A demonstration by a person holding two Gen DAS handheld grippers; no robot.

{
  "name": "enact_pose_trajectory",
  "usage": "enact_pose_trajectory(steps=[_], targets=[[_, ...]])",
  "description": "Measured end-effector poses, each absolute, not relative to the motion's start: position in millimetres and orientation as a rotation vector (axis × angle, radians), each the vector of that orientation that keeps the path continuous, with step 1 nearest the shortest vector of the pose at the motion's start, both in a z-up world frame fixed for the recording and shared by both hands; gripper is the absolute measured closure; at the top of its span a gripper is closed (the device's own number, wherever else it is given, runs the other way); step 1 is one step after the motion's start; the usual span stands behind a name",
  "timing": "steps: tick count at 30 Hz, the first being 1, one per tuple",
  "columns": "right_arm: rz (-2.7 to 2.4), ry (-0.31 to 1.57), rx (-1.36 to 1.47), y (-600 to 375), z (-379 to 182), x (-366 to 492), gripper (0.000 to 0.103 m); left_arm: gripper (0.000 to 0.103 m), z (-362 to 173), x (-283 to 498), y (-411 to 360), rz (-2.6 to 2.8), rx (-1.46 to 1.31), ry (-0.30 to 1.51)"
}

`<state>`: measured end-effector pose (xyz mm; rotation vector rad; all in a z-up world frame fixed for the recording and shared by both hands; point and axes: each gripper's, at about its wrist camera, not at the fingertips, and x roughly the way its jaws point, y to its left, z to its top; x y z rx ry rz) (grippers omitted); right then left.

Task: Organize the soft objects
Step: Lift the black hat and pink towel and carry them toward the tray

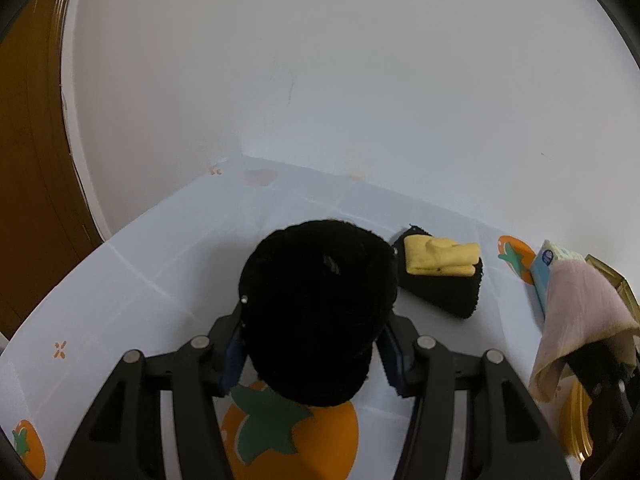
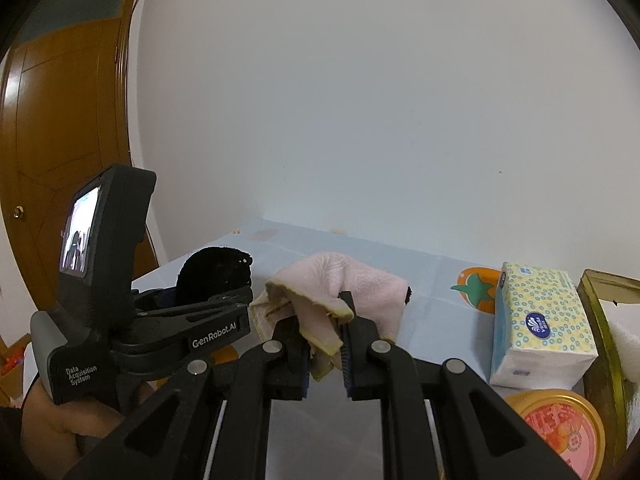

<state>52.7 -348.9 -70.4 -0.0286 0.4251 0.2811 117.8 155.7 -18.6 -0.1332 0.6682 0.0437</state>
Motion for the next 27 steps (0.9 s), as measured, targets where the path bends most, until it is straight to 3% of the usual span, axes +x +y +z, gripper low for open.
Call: enact_pose_trajectory(steps=[27], targets=[[0.286, 0.395, -0.015, -363, -76, 37, 0.089, 0.048, -4, 81, 148, 0.081, -0.104, 0.57]])
